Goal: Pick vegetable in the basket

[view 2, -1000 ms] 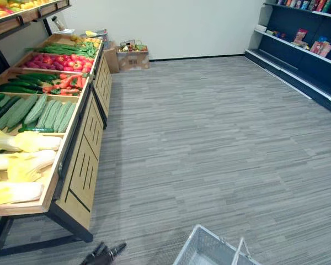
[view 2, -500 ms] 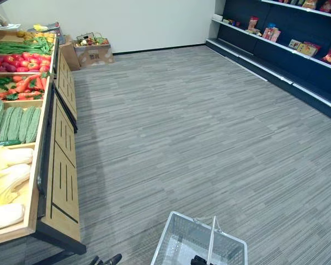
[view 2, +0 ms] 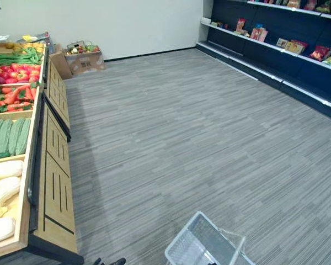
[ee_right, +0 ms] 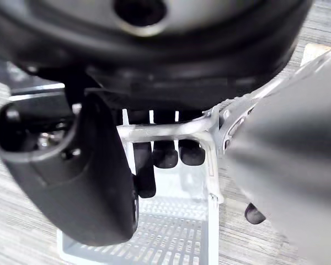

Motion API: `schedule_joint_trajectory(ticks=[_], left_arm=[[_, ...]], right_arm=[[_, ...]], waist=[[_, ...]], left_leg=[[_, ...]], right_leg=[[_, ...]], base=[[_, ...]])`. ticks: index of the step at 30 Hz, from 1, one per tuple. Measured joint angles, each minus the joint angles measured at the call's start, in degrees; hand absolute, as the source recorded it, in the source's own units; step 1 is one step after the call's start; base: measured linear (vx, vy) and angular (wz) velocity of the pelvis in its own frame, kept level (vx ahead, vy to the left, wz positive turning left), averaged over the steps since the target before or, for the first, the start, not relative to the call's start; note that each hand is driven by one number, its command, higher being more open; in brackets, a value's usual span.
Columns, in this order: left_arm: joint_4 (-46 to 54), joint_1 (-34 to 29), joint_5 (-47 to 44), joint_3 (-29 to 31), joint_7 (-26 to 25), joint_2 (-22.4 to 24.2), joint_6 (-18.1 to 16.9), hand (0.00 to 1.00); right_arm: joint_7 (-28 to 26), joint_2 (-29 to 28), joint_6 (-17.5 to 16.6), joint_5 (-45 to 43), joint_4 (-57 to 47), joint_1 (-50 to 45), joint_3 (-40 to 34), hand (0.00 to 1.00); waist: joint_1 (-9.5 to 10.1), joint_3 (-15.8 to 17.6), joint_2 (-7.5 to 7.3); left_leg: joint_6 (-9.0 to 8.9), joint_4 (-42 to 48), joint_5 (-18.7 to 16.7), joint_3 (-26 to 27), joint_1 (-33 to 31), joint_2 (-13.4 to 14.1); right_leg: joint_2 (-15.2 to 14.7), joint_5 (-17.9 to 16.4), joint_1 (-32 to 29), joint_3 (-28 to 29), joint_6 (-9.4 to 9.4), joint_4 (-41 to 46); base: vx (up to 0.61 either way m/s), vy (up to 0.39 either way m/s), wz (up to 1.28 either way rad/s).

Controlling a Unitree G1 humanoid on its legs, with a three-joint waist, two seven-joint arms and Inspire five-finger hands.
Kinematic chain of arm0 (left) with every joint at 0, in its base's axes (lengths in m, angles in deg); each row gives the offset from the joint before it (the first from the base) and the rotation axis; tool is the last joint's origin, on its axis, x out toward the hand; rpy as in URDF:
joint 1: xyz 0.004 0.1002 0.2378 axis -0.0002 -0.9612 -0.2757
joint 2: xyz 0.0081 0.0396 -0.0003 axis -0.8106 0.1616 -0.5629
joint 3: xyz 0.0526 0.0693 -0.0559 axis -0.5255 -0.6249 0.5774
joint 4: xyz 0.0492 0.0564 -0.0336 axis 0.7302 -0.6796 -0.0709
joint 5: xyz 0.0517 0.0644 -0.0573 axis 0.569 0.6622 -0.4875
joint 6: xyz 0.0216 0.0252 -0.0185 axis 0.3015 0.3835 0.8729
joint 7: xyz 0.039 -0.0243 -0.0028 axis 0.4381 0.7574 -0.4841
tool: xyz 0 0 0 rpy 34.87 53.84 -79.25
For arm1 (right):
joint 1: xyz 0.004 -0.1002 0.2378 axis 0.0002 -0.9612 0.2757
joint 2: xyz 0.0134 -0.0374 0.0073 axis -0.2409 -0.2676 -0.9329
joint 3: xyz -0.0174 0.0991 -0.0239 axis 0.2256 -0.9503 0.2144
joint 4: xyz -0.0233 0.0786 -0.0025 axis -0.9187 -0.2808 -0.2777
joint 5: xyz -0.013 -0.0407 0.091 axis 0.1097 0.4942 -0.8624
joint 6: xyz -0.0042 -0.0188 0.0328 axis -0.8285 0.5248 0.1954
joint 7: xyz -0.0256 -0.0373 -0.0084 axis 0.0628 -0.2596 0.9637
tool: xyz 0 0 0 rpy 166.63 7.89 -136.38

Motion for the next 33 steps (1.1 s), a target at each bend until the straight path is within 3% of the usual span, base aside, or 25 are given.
schedule_joint_trajectory(ticks=[2,3,4,5,6,7,8,10,13,15,17,18,19,20,21,23,24,27,33], left_arm=[[0.0,0.0,-0.16,0.17,0.1,0.03,-0.02,1.0],[-0.02,-0.16,-0.28,0.49,0.37,-0.36,0.06,1.0],[0.02,-0.37,-0.46,0.44,0.7,-0.74,0.12,1.0],[0.39,-0.88,-0.78,0.46,0.71,0.67,-0.13,1.0],[0.6,-1.81,-1.05,0.78,0.51,1.28,-0.61,1.0],[0.62,-2.13,-1.04,1.07,0.21,1.29,-0.51,1.0],[-0.03,-2.57,-0.87,1.78,-0.52,0.42,0.32,1.0],[-0.14,-2.97,-1.31,3.73,-0.56,-0.02,0.33,1.0],[0.35,-3.64,-3.51,8.16,-0.59,0.68,0.75,1.0],[1.33,-4.33,-3.8,9.86,-0.68,1.14,0.87,1.0],[3.21,-5.27,-5.05,11.82,-1.13,2.18,0.77,1.0],[3.26,-5.2,-5.05,11.77,-1.12,2.18,0.74,1.0],[3.26,-4.86,-4.89,11.77,-1.06,2.19,0.74,1.0],[3.29,-4.39,-4.56,11.65,-0.63,3.57,0.71,1.0],[3.14,-4.08,-3.23,10.81,0.61,4.69,0.82,1.0],[3.11,-3.94,-1.35,8.66,1.8,4.08,1.05,1.0],[3.09,-4.31,-0.69,7.79,1.99,4.18,0.82,1.0],[2.41,-6.96,-0.28,6.06,1.67,3.36,0.72,1.0],[0.51,-6.73,-0.25,6.02,0.89,2.25,0.78,1.0]], right_arm=[[0.79,-0.3,-0.14,0.09,-0.02,-0.16,-0.61,0.0],[1.34,-0.32,-0.26,0.11,-0.02,-1.0,-1.94,0.0],[1.79,-0.14,-0.28,0.09,-0.01,-1.72,-2.31,0.0],[2.22,1.71,-0.8,0.03,-0.15,-2.06,-2.35,0.0],[2.94,2.63,-2.44,-0.12,-0.88,-1.03,-3.39,0.0],[2.91,2.99,-2.89,-0.13,-1.35,-0.4,-3.78,0.0],[2.5,3.01,-3.03,-0.11,-2.25,-0.96,-3.71,0.0],[1.63,2.08,-3.33,-0.02,-2.47,-2.16,-3.66,0.0],[1.11,0.21,-2.76,0.1,-2.3,-4.0,-2.21,0.0],[0.51,-1.58,-1.5,0.2,-2.14,-5.2,-1.98,0.0],[0.35,-2.04,0.0,0.13,-2.19,-6.07,-2.19,0.0],[0.78,-2.36,0.02,0.08,-2.13,-6.12,-2.3,0.0],[1.42,-2.41,-0.01,-0.08,-2.06,-6.33,-3.93,0.0],[2.58,-1.22,0.24,-0.12,-1.45,-5.51,-6.24,0.0],[2.67,0.51,0.22,-0.3,-1.32,-4.93,-6.61,0.0],[2.61,1.21,0.05,-1.68,-1.11,-4.42,-6.7,0.0],[2.27,1.63,-0.29,-2.67,-1.34,-4.14,-6.68,0.0],[0.21,-0.38,-1.05,-4.33,-2.71,-2.52,-6.48,0.0],[-0.7,-2.61,-1.6,-3.73,-1.59,-1.52,-5.33,0.0]], waist=[[0.26,0.14,-0.67],[0.43,-0.43,-1.84],[0.49,-0.9,-2.67],[1.35,-1.24,0.05],[1.98,-0.78,1.06],[1.81,-0.3,1.61],[1.24,-0.04,1.72],[1.52,-0.01,1.1],[1.71,-0.49,1.09],[1.83,-1.46,0.71],[1.96,-3.68,0.37],[1.76,-3.94,0.04],[1.91,-4.35,-0.59],[2.34,-4.23,0.51],[1.51,-4.39,1.8],[1.35,-3.74,1.29],[1.39,-3.73,1.47],[2.05,-4.09,1.07],[1.86,-3.96,1.09]], left_leg=[[1.48,0.06,-1.12,-0.07,-0.15,-1.04],[3.91,1.16,-3.46,0.88,-0.18,-3.34],[4.28,3.28,-4.92,1.84,-0.61,-5.03],[4.06,6.73,-7.24,1.03,-0.74,-5.43],[7.59,7.87,-7.97,-0.43,0.11,-5.63],[8.26,8.73,-8.29,-1.44,0.87,-5.91],[8.95,10.26,-9.13,-4.35,1.65,-5.53],[9.14,10.85,-9.58,-8.49,2.09,-5.43],[7.83,10.5,-10.4,-15.35,3.51,-5.53],[7.02,9.74,-11.01,-18.67,4.6,-6.15],[5.61,10.68,-11.85,-22.17,4.84,-7.21],[5.31,11.67,-12.03,-21.62,4.63,-7.71],[3.55,13.24,-13.35,-20.07,4.43,-8.27],[0.55,17.85,-17.22,-15.81,2.48,-7.24],[1.6,21.93,-19.72,-5.96,-0.79,-3.99],[1.42,19.12,-19.93,2.07,-2.3,-0.37],[1.9,15.01,-13.3,3.15,-1.87,0.86],[3.43,10.06,-11.67,3.16,1.43,-0.75],[3.58,8.41,-11.55,4.25,2.54,-1.6]], right_leg=[[-1.52,-1.14,-0.27,-1.73,1.1,1.44],[-4.33,-2.71,-0.31,-4.1,3.39,3.84],[-6.12,-3.36,-0.3,-5.2,4.55,6.04],[-6.95,-3.67,-4.8,-5.63,4.87,17.39],[-9.33,-3.04,-12.65,-2.55,2.58,34.23],[-9.56,-2.93,-15.17,-0.25,0.57,39.97],[-6.88,-7.0,-16.91,2.5,-0.4,42.07],[-3.36,-8.21,-18.49,4.55,-0.9,35.57],[3.28,-6.49,-20.06,12.69,0.45,21.91],[4.32,-4.33,-20.27,14.01,0.35,18.27],[5.34,-0.25,-17.5,13.19,-1.67,12.75],[5.37,2.16,-15.4,12.7,-2.57,10.73],[4.78,4.53,-12.53,10.82,-4.41,7.94],[4.4,5.24,-9.99,8.51,-4.5,5.48],[3.92,5.17,-8.52,5.7,-4.53,4.52],[2.22,4.31,-6.36,2.79,-3.96,4.5],[2.09,3.28,-5.39,1.5,-3.41,4.96],[1.06,2.45,-5.05,2.62,-3.07,5.34],[0.6,2.45,-5.11,4.17,-3.07,4.53]], base=[[-0.04,0.046,0.38],[0.0,0.092,0.73],[0.1,0.126,0.88],[0.14,0.214,0.55],[0.14,0.248,0.46],[0.08,0.213,0.7],[0.11,0.134,1.2],[0.14,0.079,1.29],[0.17,0.029,1.19],[0.24,-0.041,1.3],[0.31,-0.107,1.09],[0.28,-0.091,0.93],[0.33,-0.074,1.06],[0.33,-0.059,1.42],[0.22,-0.035,1.26],[0.11,-0.022,1.27],[0.07,0.005,0.95],[0.12,0.095,0.13],[0.11,0.035,-0.13]])
